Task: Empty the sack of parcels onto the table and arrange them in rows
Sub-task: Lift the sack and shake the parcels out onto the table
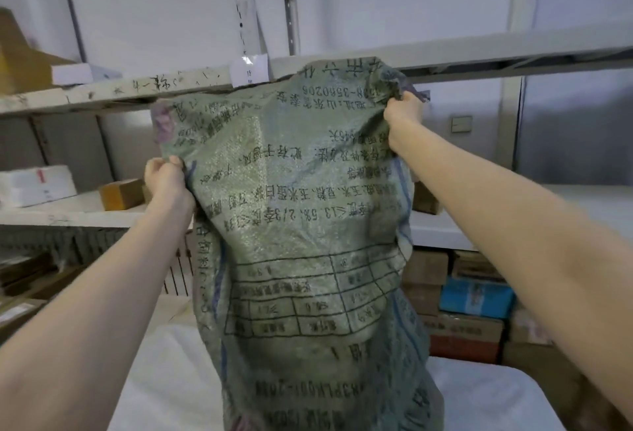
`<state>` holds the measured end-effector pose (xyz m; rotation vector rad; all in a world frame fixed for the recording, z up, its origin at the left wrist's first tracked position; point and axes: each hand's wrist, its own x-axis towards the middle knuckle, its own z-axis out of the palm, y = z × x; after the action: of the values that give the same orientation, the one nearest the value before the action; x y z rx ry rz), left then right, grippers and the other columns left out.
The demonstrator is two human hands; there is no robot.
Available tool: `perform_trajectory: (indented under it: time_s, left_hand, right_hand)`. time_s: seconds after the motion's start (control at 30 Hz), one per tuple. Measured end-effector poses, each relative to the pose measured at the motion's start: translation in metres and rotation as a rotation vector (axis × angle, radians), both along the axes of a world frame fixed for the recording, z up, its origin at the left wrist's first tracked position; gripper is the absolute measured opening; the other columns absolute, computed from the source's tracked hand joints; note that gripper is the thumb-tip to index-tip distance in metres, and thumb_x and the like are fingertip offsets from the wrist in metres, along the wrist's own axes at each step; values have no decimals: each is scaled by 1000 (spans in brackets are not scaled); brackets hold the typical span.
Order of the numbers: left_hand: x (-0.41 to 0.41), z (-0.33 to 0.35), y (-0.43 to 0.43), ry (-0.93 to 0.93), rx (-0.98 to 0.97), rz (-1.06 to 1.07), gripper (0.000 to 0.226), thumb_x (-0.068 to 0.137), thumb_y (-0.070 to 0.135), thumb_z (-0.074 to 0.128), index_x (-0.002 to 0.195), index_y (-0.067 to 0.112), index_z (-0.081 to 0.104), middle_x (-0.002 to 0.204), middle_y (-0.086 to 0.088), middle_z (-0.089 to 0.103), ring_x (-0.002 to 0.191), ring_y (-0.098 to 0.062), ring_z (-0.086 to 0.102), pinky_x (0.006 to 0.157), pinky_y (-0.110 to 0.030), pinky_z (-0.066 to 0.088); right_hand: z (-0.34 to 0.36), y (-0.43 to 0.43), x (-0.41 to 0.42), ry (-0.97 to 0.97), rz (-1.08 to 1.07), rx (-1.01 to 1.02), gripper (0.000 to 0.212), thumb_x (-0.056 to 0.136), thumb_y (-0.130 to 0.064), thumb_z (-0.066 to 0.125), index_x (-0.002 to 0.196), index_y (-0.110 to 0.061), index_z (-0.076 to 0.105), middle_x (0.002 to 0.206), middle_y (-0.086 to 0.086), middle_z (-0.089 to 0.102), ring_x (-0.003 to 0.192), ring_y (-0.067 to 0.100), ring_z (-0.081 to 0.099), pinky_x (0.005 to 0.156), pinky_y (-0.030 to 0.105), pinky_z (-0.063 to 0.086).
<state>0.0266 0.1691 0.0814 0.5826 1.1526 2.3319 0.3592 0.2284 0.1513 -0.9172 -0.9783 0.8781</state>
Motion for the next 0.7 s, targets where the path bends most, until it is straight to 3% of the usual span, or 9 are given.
perform_trajectory:
  time_s: [0.1, 0.2, 0.23, 0.33, 0.43, 0.5, 0.57, 0.67, 0.7]
  left_hand:
    - [2, 23, 5, 90, 17, 18, 31, 95, 2, 48, 70, 20, 40, 74, 2, 48, 67, -9, 46, 77, -30, 47]
    - [10, 21, 4, 150, -44, -85, 22, 95, 1, 48, 81, 18, 51, 84, -2, 58, 73, -12, 55, 76, -30, 50]
    - [13, 15, 5, 139, -58, -170, 18, 95, -1, 46, 93, 14, 57, 95, -6, 63, 80, -14, 60, 76, -30, 54]
    - [23, 1, 1, 51, -80, -388, 34, 94, 1, 39, 122, 9, 57, 119, -10, 64, 94, -21, 66, 74, -34, 56]
    - [39, 15, -12, 46, 119, -499, 37, 94, 10, 38, 126, 10, 57, 120, -10, 67, 94, -23, 70, 77, -33, 56]
    - [54, 32, -23, 252, 151, -528, 37, 98, 33, 42, 126, 14, 57, 121, -7, 67, 102, -23, 67, 82, -32, 54]
    - [71, 44, -26, 570, -33, -539, 52, 85, 60, 52, 120, 21, 59, 115, 1, 68, 112, -23, 61, 82, -31, 52]
    - [87, 42, -21, 1009, -385, -508, 112, 43, 77, 77, 135, 20, 51, 130, 2, 61, 122, -20, 55, 104, -41, 45]
    - [93, 35, -20, 1083, -465, -458, 122, 38, 75, 81, 140, 19, 45, 137, 2, 55, 125, -19, 52, 110, -42, 40]
  right_hand:
    - [19, 11, -5, 81, 42, 52, 38, 101, -18, 39, 138, -12, 47, 130, 8, 55, 110, 17, 52, 92, 27, 43]
    - [15, 21, -13, 122, 96, 46, 37, 101, -16, 37, 136, -18, 49, 130, 5, 56, 116, 23, 52, 104, 38, 42]
    - [9, 25, -14, 161, 117, 27, 36, 100, -15, 37, 133, -18, 52, 126, 7, 59, 111, 24, 56, 100, 40, 46]
    - [-3, 25, -20, 368, 196, -51, 29, 100, -12, 41, 124, -10, 56, 124, 11, 61, 95, 26, 62, 73, 38, 55]
    - [9, 17, -25, 533, 293, -33, 18, 101, -6, 39, 111, -2, 54, 122, 16, 59, 112, 31, 57, 81, 39, 49]
    - [18, 13, -29, 620, 387, -5, 15, 100, -4, 39, 96, -1, 53, 117, 20, 59, 111, 33, 57, 79, 40, 49]
    - [19, 12, -35, 589, 440, -18, 21, 99, -7, 38, 107, 2, 56, 119, 22, 61, 104, 33, 60, 78, 42, 54]
    - [3, 16, -47, 422, 432, -41, 27, 98, -11, 35, 102, 2, 59, 110, 17, 64, 104, 34, 61, 96, 45, 50]
    - [-2, 15, -50, 392, 451, -34, 27, 96, -13, 35, 95, -1, 60, 106, 15, 65, 103, 33, 61, 98, 45, 49]
